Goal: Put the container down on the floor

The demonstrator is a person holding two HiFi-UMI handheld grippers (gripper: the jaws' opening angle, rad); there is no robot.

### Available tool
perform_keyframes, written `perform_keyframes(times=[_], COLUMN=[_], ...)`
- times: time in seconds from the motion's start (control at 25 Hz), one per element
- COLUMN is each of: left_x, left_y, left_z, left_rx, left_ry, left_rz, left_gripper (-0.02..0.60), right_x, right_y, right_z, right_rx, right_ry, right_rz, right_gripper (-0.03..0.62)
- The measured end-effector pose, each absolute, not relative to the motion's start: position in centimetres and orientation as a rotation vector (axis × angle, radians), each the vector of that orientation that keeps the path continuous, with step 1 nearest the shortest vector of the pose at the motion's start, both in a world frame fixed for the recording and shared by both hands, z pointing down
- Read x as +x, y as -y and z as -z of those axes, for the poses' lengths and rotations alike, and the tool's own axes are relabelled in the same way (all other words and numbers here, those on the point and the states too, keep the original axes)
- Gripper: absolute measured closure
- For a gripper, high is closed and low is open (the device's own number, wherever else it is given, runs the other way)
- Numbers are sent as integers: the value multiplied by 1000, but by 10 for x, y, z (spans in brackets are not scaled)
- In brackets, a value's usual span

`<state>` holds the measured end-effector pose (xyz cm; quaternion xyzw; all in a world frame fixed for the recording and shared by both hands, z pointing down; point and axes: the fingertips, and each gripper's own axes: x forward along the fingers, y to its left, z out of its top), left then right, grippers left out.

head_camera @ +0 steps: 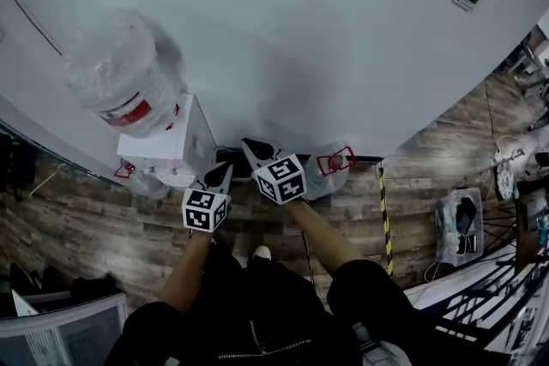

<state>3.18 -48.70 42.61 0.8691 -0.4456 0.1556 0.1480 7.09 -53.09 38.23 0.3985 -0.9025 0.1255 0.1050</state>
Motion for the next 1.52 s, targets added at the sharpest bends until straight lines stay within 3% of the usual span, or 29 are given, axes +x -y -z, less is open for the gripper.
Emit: perform_keyframes(times=[0.48,0.84,1.52], left_x=[3,0,-11], left_y=[474,446,431], left_z=[-393,-411,-428], left_rx=[2568,2539,2456], left_ry=[1302,1282,1333], left_rz=[-381,-402,-386], left_gripper=[565,565,565], right_x=[63,57,50], right_y=[466,408,394], right_z=[-354,-393,-402], right_rx=[1326,1278,1202], right_ry=[2695,2643,2659], right_rz=[-364,-416,-446], right_gripper=[583,584,585])
